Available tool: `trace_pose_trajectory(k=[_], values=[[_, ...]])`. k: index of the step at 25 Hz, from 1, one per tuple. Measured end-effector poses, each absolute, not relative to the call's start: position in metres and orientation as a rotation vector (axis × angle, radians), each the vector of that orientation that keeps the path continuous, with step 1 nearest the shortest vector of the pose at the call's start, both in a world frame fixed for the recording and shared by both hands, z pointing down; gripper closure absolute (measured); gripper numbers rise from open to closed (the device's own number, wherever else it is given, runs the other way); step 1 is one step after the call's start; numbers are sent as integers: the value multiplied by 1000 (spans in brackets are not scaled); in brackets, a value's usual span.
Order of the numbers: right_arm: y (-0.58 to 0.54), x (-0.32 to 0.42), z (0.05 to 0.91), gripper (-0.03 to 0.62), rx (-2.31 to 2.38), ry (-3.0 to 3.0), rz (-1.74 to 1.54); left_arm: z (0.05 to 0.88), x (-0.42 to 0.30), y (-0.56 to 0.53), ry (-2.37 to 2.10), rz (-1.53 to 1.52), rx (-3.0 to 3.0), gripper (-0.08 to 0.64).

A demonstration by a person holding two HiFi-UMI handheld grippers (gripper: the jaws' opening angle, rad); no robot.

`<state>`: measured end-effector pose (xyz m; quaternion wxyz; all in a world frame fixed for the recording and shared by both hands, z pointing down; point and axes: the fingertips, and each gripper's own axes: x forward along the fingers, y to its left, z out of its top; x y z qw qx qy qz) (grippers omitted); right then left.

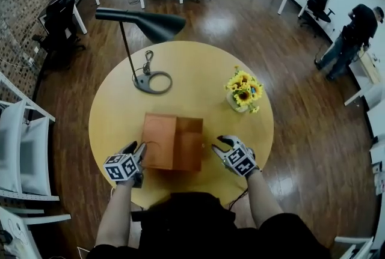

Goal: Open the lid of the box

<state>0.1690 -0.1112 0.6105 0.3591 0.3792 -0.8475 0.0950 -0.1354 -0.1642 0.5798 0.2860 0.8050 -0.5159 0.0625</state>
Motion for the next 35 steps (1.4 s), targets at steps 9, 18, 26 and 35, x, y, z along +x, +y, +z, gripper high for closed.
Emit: trace_pose_trajectory(k=[9, 18, 26, 35], values=[[-94, 187, 479, 453, 1442, -2473, 279, 476, -149, -137, -1409, -154, 2331, 393], [-59, 213, 400, 560, 1826, -2724, 423, 412, -167, -81, -1380, -466, 2420, 465], [-36, 211, 390, 589, 1875, -2668, 289, 398, -172, -57, -1408, -481, 2496, 465], [-32, 198, 381, 592, 1852, -2706, 279, 399, -185, -41, -1450, -494, 2472, 472]])
